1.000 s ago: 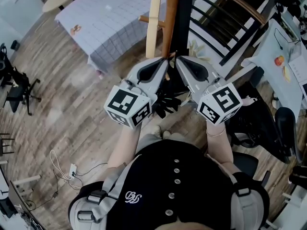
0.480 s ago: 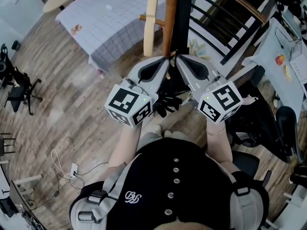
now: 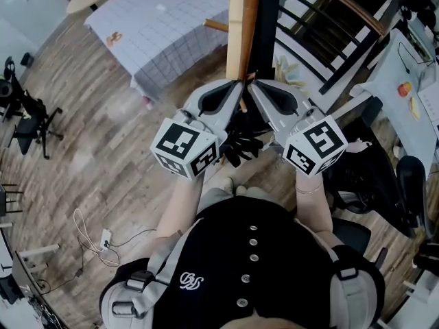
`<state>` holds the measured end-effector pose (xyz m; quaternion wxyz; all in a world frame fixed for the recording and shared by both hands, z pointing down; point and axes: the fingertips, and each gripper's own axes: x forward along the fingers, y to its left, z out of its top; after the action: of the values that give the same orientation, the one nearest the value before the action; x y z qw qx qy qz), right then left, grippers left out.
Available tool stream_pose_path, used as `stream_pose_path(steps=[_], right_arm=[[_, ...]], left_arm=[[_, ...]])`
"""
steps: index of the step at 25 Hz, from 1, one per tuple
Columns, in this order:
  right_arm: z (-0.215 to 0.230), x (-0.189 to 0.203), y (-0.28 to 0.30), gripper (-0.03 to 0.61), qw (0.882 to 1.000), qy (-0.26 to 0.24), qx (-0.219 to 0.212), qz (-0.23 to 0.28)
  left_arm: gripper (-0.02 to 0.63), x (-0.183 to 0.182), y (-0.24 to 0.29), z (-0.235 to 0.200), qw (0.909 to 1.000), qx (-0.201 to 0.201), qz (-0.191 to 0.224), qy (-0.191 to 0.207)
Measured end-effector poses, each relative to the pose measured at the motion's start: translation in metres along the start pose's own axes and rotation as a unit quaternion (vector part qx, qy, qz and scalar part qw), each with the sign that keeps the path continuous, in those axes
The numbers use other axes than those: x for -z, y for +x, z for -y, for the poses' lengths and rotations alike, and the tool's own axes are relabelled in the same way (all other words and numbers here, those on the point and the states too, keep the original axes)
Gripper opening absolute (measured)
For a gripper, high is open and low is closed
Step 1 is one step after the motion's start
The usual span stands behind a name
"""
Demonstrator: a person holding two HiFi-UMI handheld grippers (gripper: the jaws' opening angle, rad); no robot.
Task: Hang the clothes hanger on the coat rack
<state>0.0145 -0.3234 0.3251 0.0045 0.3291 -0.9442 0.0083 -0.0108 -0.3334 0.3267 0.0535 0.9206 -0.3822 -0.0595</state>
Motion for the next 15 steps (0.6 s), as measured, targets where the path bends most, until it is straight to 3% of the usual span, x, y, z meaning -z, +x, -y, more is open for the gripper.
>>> stream_pose_path(steps=[15], right_arm=[[-0.0081,0.0031,0.0076,-0.001,1.0,0.003,-0.018,0.002]], left_arm=[[-0.002,0.0044,-0.0046,-0.001,0.9999,-0.004,-0.009,-0.002]])
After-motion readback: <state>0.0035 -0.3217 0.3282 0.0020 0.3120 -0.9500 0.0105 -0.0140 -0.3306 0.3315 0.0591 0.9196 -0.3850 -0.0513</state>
